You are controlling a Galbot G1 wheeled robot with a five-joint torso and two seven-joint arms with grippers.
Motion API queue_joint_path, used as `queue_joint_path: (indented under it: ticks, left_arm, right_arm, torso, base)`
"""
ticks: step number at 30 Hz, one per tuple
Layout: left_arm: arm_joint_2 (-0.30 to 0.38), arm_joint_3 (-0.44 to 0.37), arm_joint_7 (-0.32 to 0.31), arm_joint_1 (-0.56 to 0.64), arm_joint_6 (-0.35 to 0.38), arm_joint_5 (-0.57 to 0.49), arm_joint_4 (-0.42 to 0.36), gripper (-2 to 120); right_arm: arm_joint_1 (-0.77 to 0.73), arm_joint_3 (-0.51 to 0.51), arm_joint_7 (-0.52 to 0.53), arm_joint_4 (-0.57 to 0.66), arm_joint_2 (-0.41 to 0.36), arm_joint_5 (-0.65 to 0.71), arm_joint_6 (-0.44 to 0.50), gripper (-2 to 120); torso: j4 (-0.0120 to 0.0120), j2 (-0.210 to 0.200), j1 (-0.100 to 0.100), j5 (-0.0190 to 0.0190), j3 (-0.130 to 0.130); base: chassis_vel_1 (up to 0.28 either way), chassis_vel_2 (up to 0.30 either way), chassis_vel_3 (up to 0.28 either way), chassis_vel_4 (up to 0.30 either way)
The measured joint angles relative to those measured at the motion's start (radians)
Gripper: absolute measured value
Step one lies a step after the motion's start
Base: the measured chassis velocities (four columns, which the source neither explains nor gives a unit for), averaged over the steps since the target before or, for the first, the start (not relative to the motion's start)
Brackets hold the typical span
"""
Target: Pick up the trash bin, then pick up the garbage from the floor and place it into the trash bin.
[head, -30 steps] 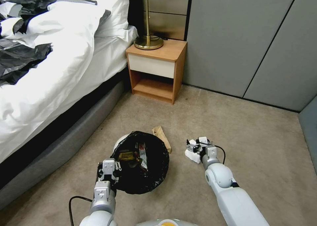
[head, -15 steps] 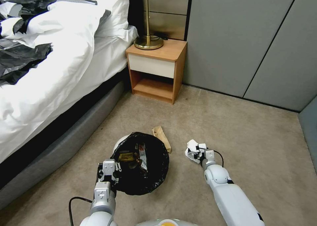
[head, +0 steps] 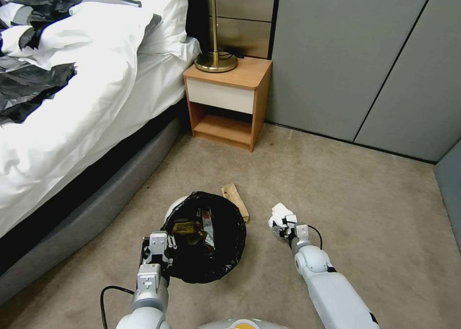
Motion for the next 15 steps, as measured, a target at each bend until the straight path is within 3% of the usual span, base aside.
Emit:
queue_joint_path:
  ticks: [15]
  left_arm:
    - [0.0,0.0,0.0,0.008,-0.004,-0.001,-0.002,1]
  right_arm:
    - [-0.003,0.006,0.001,-0.008,-0.004,-0.003,0.026,10]
  torso:
    - [0.0,0.0,0.0,0.0,0.0]
  base:
    - [0.0,0.0,0.0,0.0]
